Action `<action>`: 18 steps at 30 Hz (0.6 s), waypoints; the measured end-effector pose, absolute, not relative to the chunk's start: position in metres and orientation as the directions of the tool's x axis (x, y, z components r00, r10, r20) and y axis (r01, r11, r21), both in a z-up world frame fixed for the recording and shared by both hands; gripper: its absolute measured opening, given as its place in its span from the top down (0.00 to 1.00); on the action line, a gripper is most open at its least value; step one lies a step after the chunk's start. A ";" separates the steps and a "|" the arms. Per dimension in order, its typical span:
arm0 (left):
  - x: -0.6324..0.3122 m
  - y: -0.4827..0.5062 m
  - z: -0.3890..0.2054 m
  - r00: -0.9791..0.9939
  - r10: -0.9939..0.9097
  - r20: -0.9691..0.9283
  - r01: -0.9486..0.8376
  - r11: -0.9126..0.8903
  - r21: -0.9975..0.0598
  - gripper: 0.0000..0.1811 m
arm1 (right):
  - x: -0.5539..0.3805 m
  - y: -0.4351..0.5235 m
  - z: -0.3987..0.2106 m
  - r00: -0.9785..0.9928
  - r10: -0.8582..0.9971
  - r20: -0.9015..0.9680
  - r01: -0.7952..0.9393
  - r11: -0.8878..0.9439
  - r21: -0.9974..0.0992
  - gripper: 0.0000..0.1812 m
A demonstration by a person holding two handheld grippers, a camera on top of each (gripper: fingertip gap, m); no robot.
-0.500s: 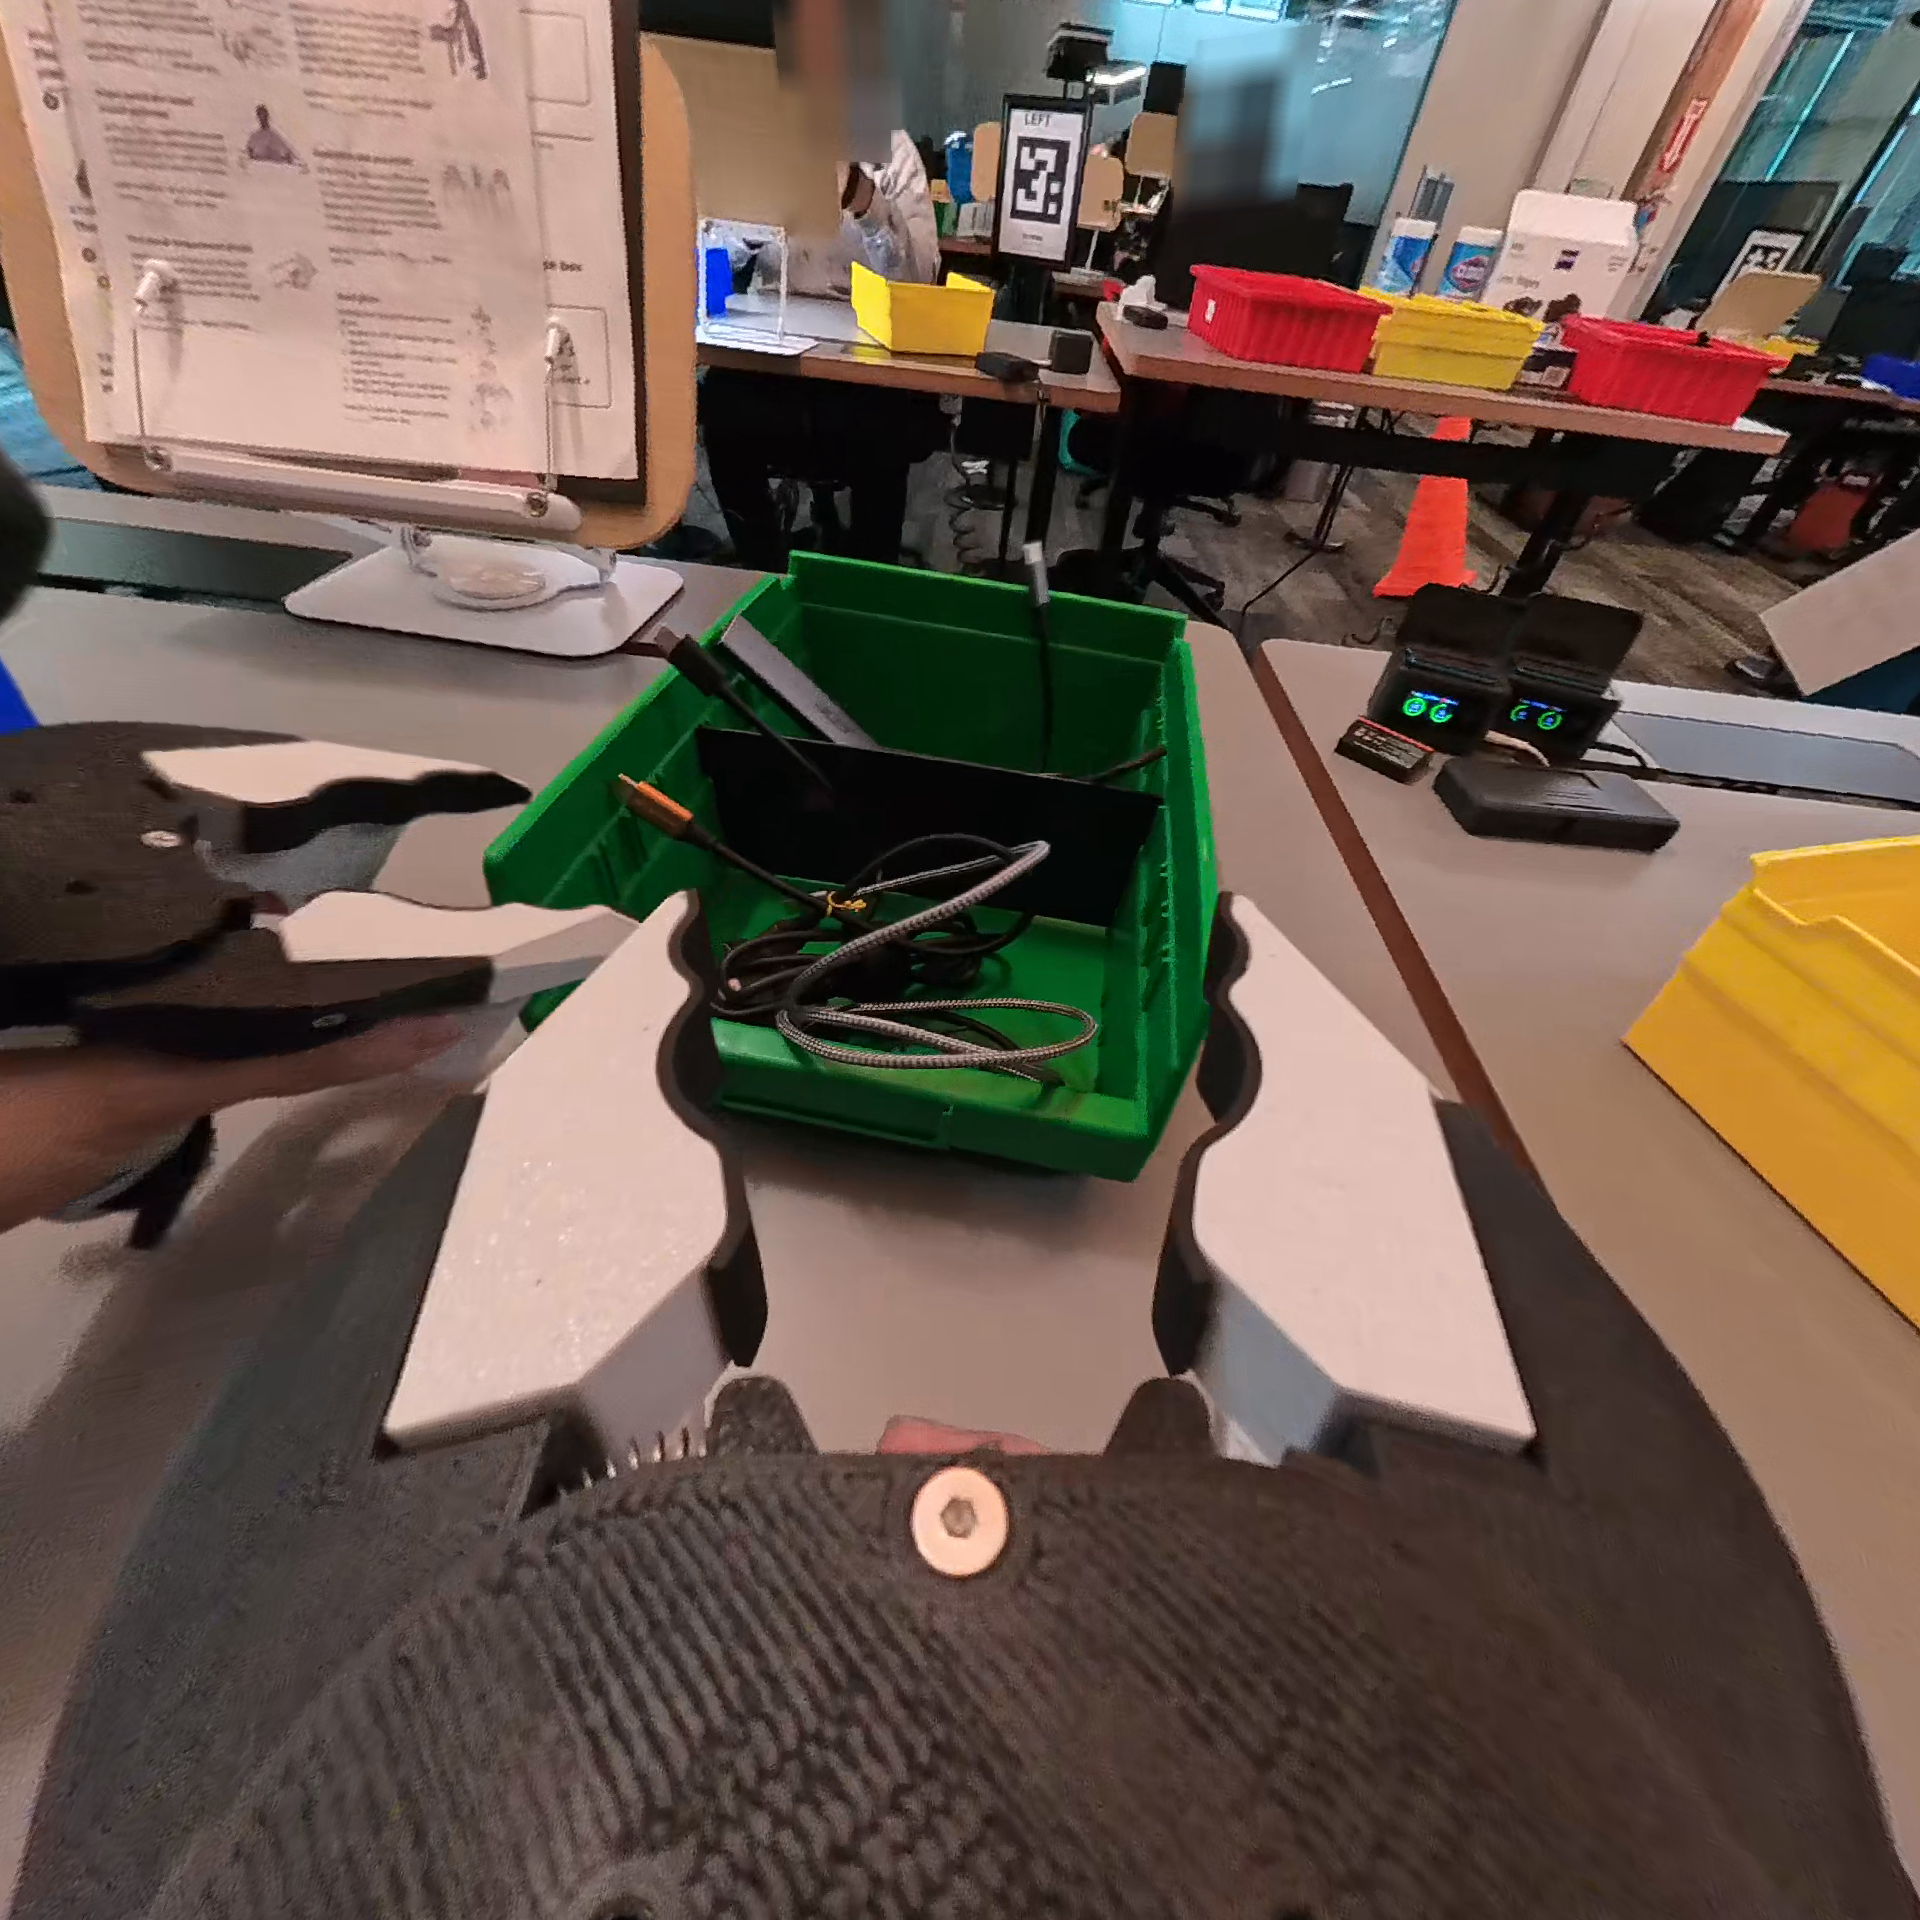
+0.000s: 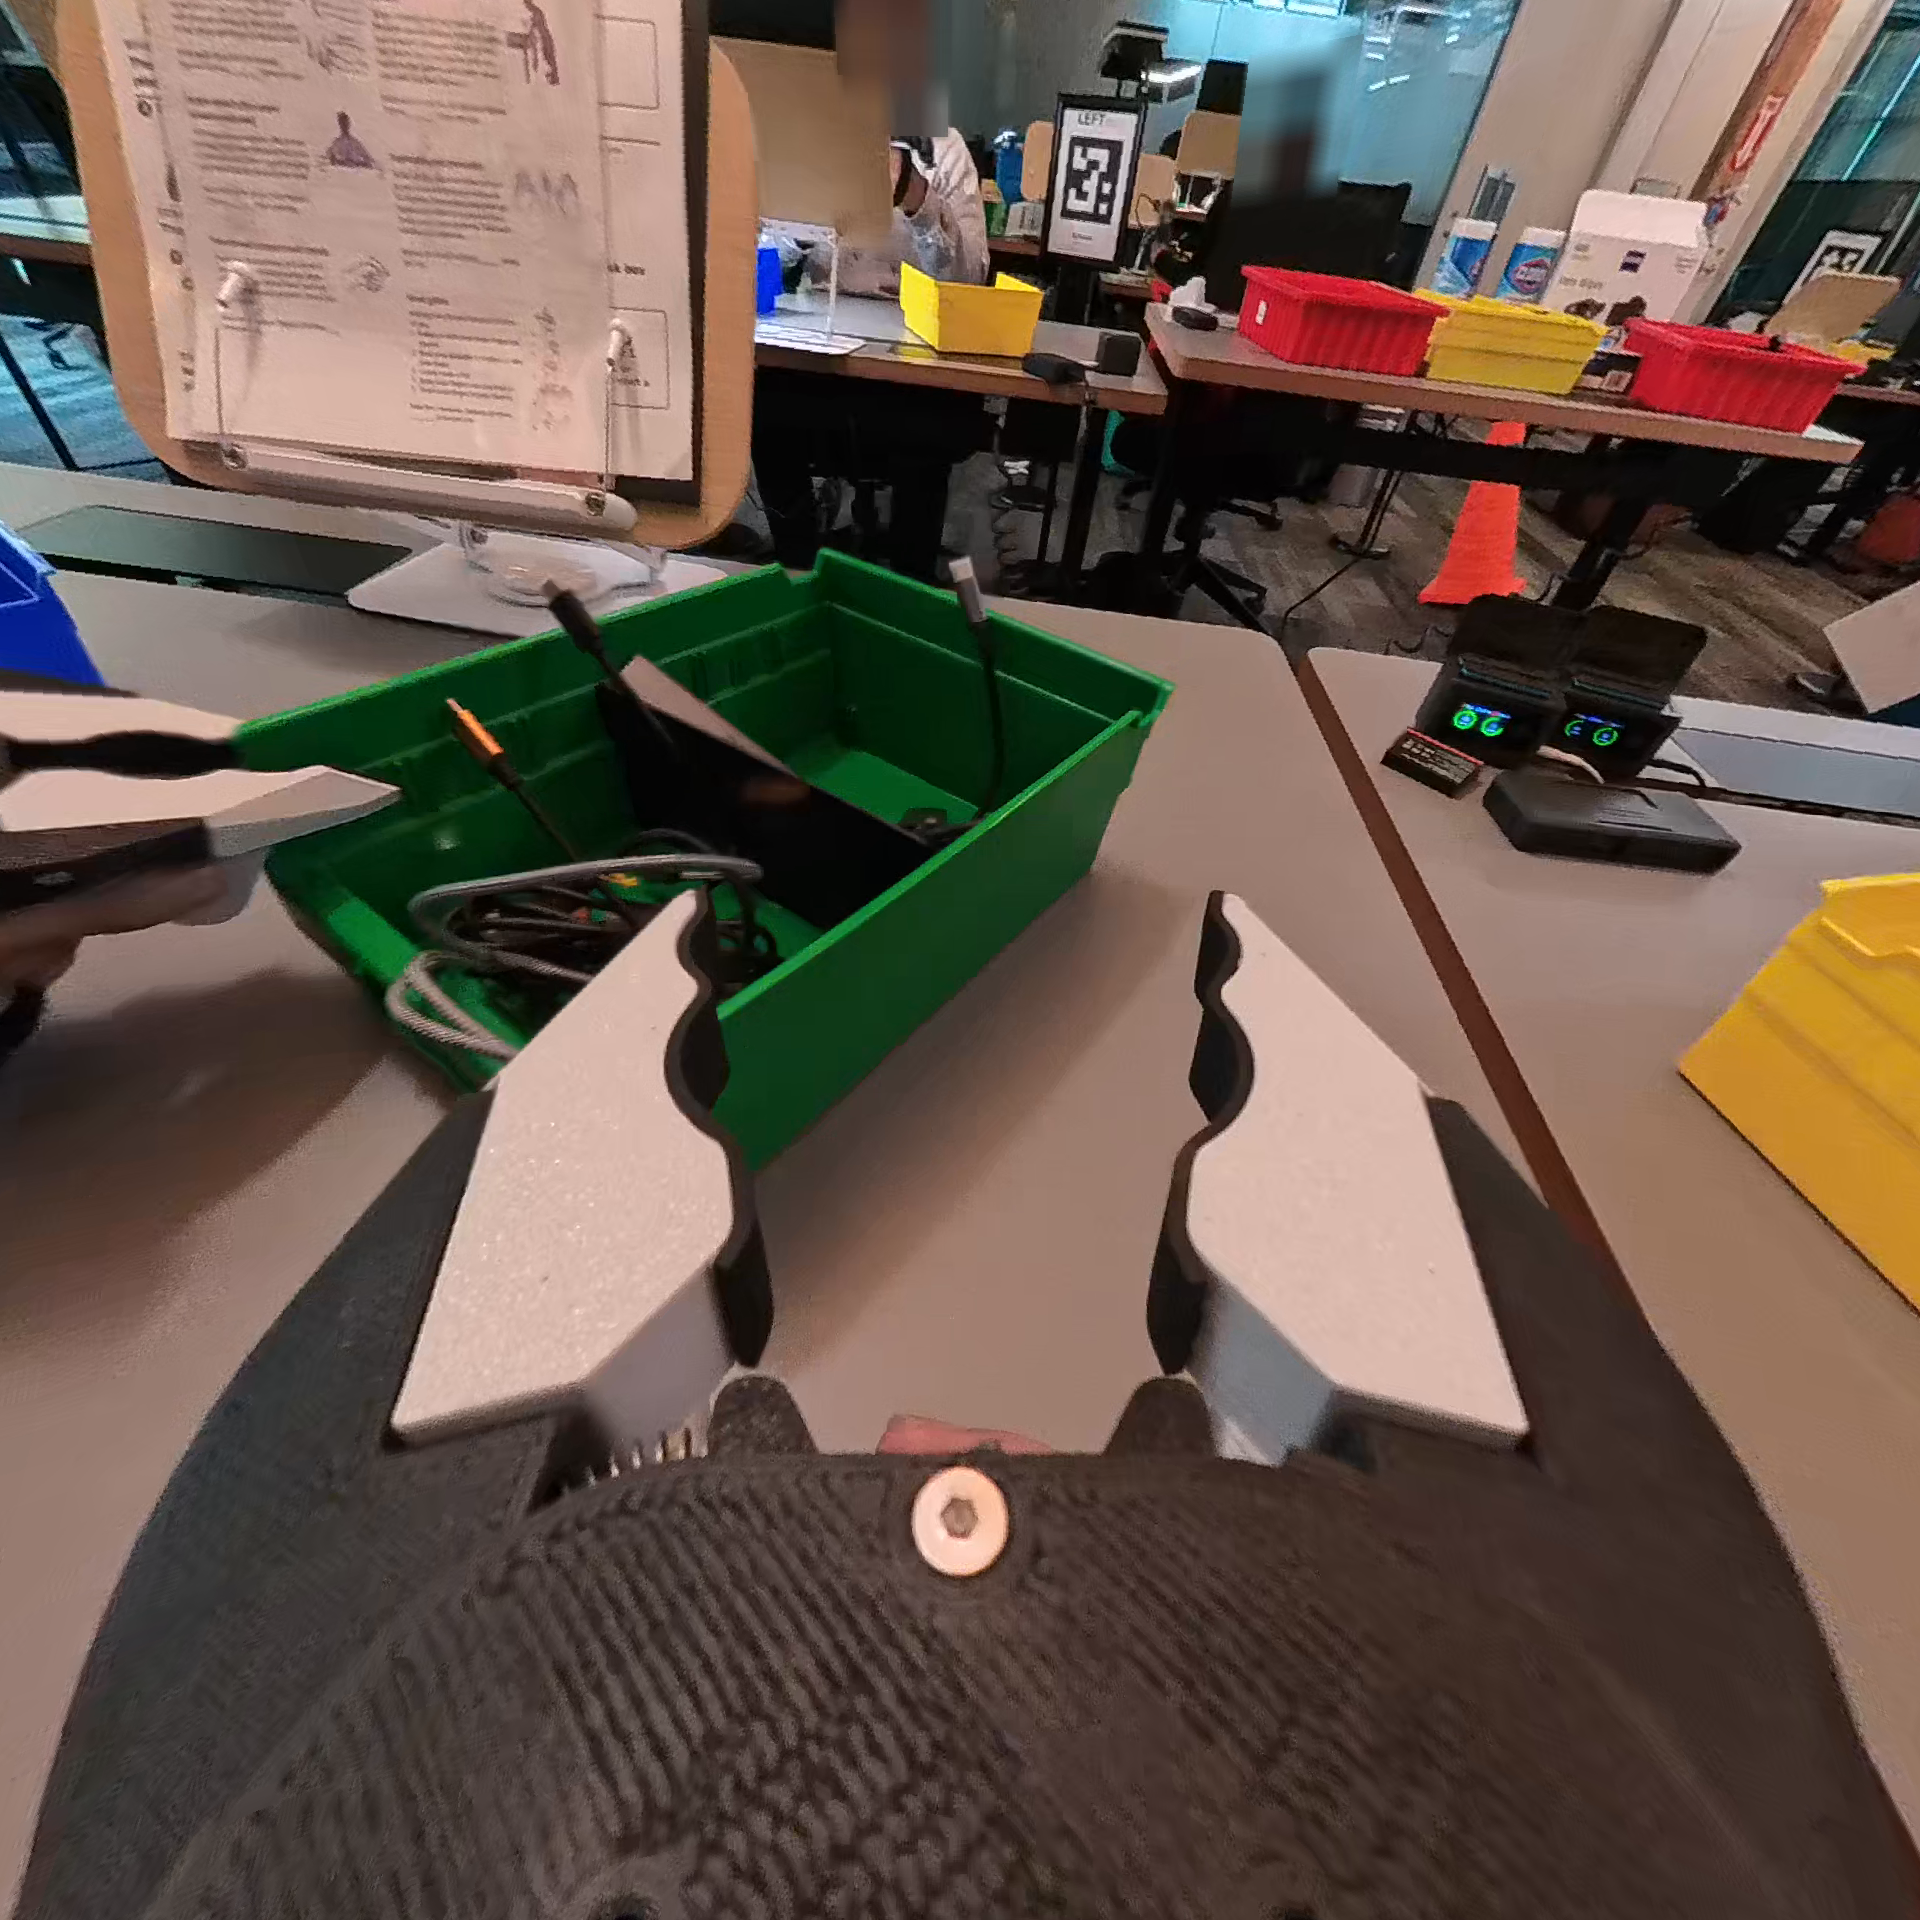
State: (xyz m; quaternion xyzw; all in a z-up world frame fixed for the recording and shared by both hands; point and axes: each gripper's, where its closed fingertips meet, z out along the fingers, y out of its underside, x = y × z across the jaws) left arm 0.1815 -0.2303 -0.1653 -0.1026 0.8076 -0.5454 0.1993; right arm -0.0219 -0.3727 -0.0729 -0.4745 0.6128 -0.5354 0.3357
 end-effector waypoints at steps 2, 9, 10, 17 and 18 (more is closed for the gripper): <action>0.175 -0.209 -0.165 -0.917 -0.372 -0.146 0.005 0.355 -0.935 0.97 | -0.019 -0.366 -0.071 -0.308 -0.946 0.102 -0.224 -0.032 -0.974 0.50; 0.137 -0.113 -0.164 -0.930 -0.319 -0.180 0.061 0.351 -0.934 0.96 | 0.010 -0.294 -0.046 -0.129 -0.990 0.064 -0.146 -0.044 -0.988 0.49; 0.132 -0.099 -0.164 -0.929 -0.321 -0.186 0.068 0.346 -0.936 0.95 | 0.017 -0.275 -0.042 -0.079 -0.996 0.044 -0.130 -0.033 -0.991 0.48; 0.121 -0.031 -0.161 -0.864 -0.409 -0.294 0.154 0.341 -0.927 0.97 | 0.095 -0.132 -0.016 0.239 -0.960 -0.147 -0.178 0.106 -0.978 0.39; 0.122 -0.028 -0.160 -0.853 -0.420 -0.309 0.168 0.341 -0.925 0.97 | 0.114 -0.116 -0.011 0.263 -0.945 -0.194 -0.204 0.142 -0.968 0.40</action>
